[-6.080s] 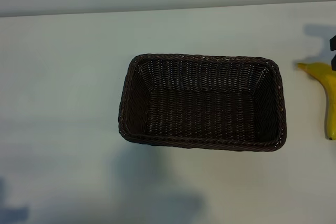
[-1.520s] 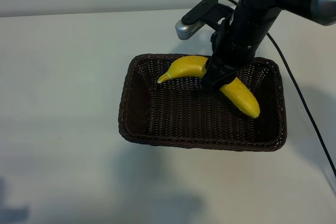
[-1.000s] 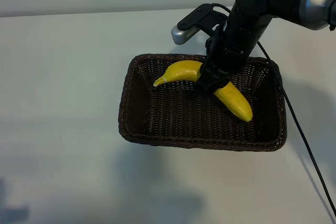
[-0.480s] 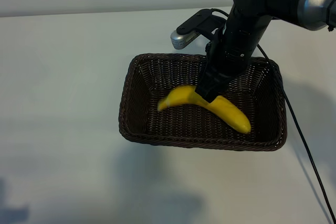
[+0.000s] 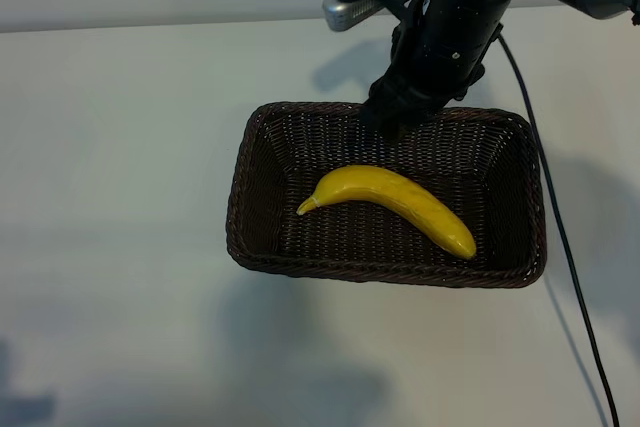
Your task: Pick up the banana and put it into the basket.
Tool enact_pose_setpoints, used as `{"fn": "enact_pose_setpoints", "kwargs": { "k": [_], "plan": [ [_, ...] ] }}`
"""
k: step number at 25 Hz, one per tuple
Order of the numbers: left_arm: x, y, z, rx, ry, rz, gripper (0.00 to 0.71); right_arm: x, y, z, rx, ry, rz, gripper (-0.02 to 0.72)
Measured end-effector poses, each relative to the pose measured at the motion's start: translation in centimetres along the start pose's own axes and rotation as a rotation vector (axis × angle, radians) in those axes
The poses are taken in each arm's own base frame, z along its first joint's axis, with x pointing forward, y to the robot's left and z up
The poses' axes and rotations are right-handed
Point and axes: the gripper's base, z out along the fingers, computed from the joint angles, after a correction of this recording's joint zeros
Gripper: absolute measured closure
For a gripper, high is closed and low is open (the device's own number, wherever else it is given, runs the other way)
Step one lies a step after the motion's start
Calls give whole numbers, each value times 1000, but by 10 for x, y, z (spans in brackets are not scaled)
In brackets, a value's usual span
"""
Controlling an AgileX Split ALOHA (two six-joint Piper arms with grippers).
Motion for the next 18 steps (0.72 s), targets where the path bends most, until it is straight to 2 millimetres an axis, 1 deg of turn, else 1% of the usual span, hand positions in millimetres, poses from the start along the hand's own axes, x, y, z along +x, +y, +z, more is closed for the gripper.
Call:
{"fn": "enact_pose_setpoints", "kwargs": {
  "k": [2, 4, 8, 13, 18],
  "plan": [
    [0, 0, 0, 0, 0, 0, 353, 1, -4, 0, 14, 1, 49, 134],
    [0, 0, 0, 0, 0, 0, 353, 2, -12, -1, 23, -1, 106, 134],
    [0, 0, 0, 0, 0, 0, 353, 7, -40, -5, 66, -1, 188, 134],
    [0, 0, 0, 0, 0, 0, 353, 21, -88, -12, 133, 0, 300, 134],
    [0, 0, 0, 0, 0, 0, 353, 46, -142, -22, 205, 11, 448, 134]
  ]
}}
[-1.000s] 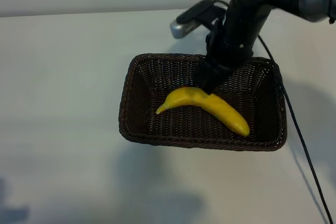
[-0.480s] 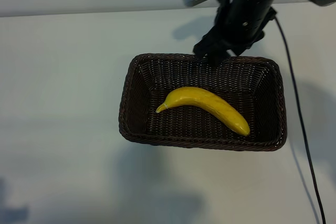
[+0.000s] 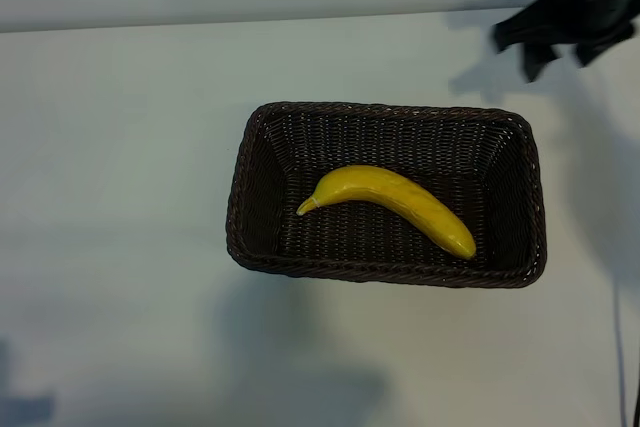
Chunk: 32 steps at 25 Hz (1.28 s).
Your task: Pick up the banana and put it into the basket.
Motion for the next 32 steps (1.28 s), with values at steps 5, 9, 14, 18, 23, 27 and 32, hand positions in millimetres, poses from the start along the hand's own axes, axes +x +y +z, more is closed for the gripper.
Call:
{"fn": "enact_pose_setpoints", "kwargs": {
  "k": [5, 9, 14, 18, 23, 27, 32],
  "plan": [
    [0, 0, 0, 0, 0, 0, 353, 11, -57, 0, 36, 62, 115, 134],
    [0, 0, 0, 0, 0, 0, 353, 24, -96, -2, 68, 110, 172, 134],
    [0, 0, 0, 0, 0, -3, 353, 35, -130, -4, 83, 120, 253, 141],
    [0, 0, 0, 0, 0, -4, 353, 40, -142, -4, 83, 121, 286, 169],
    [0, 0, 0, 0, 0, -3, 353, 42, -141, -7, 42, 107, 301, 210],
    [0, 0, 0, 0, 0, -3, 353, 60, -129, -17, 5, 117, 280, 230],
    [0, 0, 0, 0, 0, -3, 353, 98, -112, -40, 2, 130, 279, 231]
  ]
}}
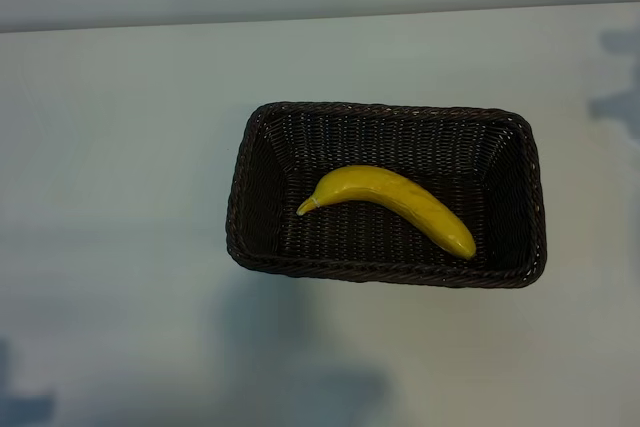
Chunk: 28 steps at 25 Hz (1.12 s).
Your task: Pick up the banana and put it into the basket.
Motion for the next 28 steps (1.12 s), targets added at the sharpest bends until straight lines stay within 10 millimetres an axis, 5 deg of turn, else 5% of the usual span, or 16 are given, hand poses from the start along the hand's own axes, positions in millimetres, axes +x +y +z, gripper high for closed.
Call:
{"fn": "enact_pose_setpoints", "kwargs": {
  "k": [10, 19, 28],
  "plan": [
    [0, 0, 0, 0, 0, 0, 353, 116, 16, -44, -9, -107, 1, 232],
    [0, 0, 0, 0, 0, 1, 353, 225, 27, -53, 30, -320, -12, 233],
    [0, 0, 0, 0, 0, 4, 353, 283, 31, -34, 54, -504, 42, 205]
  ]
}}
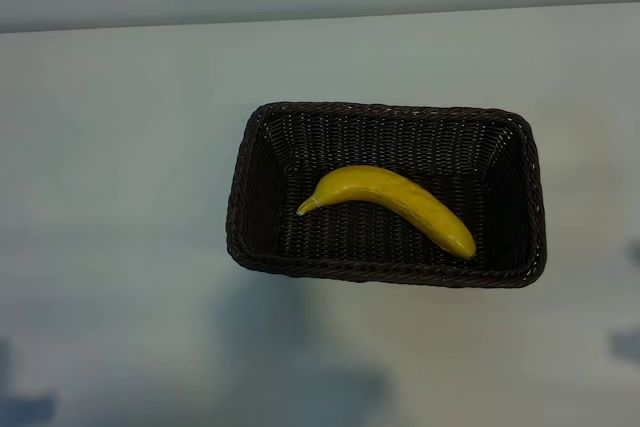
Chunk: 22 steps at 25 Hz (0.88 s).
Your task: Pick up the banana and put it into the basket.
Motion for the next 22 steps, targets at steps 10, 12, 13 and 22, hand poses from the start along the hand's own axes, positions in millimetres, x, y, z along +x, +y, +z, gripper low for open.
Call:
{"fn": "enact_pose_setpoints", "kwargs": {
  "k": [10, 12, 13, 22],
  "plan": [
    [0, 0, 0, 0, 0, 0, 353, 3, 0, -1, 6, -141, 22, 188],
    [0, 0, 0, 0, 0, 0, 354, 6, 0, -2, 7, -169, 21, 188],
    [0, 0, 0, 0, 0, 0, 353, 7, 0, -4, 8, -184, 21, 188],
    [0, 0, 0, 0, 0, 0, 353, 36, 2, -30, 18, -442, 17, 188]
  ]
}}
